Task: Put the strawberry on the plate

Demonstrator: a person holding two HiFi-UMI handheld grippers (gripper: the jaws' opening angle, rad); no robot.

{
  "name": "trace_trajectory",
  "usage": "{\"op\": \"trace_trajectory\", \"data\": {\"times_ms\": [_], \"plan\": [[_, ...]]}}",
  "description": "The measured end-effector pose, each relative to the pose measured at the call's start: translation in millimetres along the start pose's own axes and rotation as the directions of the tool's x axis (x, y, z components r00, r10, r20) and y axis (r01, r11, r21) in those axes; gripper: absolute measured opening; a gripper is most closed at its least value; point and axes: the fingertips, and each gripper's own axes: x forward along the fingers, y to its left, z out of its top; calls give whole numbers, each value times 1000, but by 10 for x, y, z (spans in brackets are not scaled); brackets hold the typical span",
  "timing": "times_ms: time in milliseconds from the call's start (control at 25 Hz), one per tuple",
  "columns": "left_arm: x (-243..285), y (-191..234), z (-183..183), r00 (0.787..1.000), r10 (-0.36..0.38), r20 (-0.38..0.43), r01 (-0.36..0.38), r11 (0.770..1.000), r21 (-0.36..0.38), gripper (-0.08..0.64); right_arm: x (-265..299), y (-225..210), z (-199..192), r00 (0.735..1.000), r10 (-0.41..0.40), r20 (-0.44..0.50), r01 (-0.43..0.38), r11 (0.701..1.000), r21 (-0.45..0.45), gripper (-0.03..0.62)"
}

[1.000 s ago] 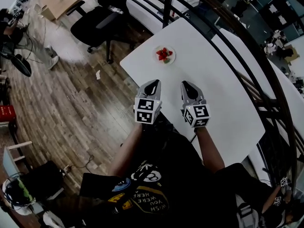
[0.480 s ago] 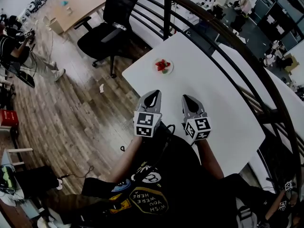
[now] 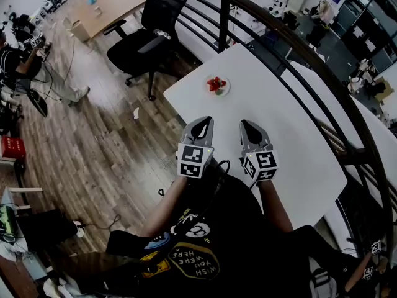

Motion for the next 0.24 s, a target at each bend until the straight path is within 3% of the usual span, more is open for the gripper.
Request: {"op": "trace_trajectory", "data": {"times_ms": [240], "plan": [[-31,22,32,1000,0,-5,0,1000,1,5,-10,30,-17,1000,0,-21,0,1000,-4,3]]}}
